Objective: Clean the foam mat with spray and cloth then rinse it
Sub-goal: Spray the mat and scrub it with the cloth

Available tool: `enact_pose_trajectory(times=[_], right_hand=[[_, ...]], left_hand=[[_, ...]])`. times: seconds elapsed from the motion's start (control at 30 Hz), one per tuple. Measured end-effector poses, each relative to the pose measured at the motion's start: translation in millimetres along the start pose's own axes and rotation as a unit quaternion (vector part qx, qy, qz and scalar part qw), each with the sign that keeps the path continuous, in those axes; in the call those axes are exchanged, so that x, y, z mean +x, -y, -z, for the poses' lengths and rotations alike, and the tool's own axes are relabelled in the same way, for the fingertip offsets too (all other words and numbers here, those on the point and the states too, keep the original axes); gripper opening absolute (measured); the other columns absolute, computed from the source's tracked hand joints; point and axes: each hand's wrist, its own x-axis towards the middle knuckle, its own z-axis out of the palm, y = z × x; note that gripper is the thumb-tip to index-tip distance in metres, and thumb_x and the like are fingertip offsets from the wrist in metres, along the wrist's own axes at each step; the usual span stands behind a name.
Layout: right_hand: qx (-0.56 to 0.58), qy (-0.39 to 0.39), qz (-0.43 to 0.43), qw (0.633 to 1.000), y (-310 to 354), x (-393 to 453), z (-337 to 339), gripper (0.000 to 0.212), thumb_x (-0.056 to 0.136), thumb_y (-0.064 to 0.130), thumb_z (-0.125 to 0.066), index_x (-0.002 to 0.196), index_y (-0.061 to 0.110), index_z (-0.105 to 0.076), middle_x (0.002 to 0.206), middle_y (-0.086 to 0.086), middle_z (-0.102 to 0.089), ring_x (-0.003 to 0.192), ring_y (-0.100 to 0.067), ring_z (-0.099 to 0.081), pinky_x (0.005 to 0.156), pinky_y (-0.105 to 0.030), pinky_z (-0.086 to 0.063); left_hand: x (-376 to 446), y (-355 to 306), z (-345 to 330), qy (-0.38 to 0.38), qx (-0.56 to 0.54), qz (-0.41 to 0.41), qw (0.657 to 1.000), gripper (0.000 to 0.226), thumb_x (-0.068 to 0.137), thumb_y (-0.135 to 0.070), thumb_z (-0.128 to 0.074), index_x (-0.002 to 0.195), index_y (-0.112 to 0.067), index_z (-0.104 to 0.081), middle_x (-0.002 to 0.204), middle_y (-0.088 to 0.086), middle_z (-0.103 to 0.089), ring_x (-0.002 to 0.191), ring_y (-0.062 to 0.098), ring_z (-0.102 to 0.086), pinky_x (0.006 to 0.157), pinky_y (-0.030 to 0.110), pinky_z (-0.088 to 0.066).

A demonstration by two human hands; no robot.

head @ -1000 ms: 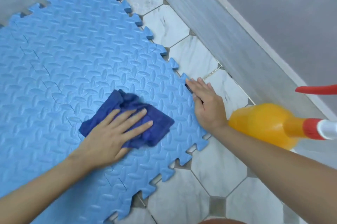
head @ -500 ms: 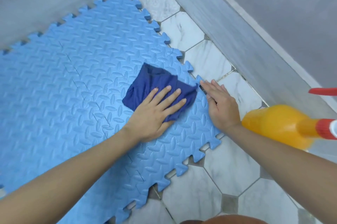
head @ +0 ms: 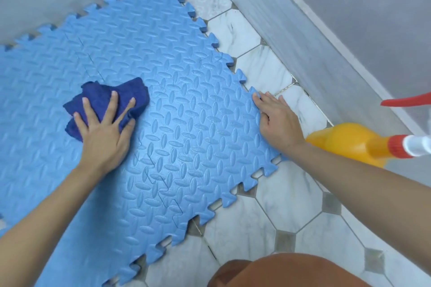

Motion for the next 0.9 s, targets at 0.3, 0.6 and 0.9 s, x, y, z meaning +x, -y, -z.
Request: enact_pose_trajectory(times=[0.3, 0.6, 0.9], right_hand=[[0.071, 0.048, -0.063, 0.994, 6, 10, 23, 0.045, 0.096, 0.007, -0.044, 0.139, 0.020, -0.053, 0.147, -0.001, -0.048, 0.139, -0.014, -0.041, 0.112, -0.018, -0.025], [-0.027, 0.094, -0.042, 0.994, 12, 3, 30, 0.051, 0.100, 0.008, -0.037, 0.149, 0.024, -0.037, 0.157, 0.001, -0.032, 0.140, -0.024, -0.038, 0.112, -0.037, -0.033], [0.000, 0.097, -0.036, 0.995, 29, -32, 49, 0.050, 0.101, 0.023, -0.047, 0.149, 0.017, -0.035, 0.159, -0.005, -0.028, 0.146, -0.020, -0.024, 0.116, -0.032, -0.021]], left_hand=[[-89, -163, -38, 0.040, 0.045, -0.431, 0.900, 0.060, 0.093, -0.049, -0.036, 0.148, -0.025, -0.034, 0.157, 0.002, -0.028, 0.145, 0.037, -0.017, 0.114, 0.052, -0.013], [-81, -95, -30, 0.005, 0.066, -0.282, 0.957, 0.064, 0.087, -0.047, -0.039, 0.148, -0.029, -0.029, 0.154, 0.001, -0.034, 0.144, 0.036, -0.017, 0.110, 0.059, -0.017], [-87, -103, -7, 0.050, -0.005, -0.184, 0.982, 0.064, 0.070, -0.003, -0.058, 0.134, -0.003, -0.051, 0.139, 0.016, -0.052, 0.131, 0.046, -0.041, 0.097, 0.062, -0.039]])
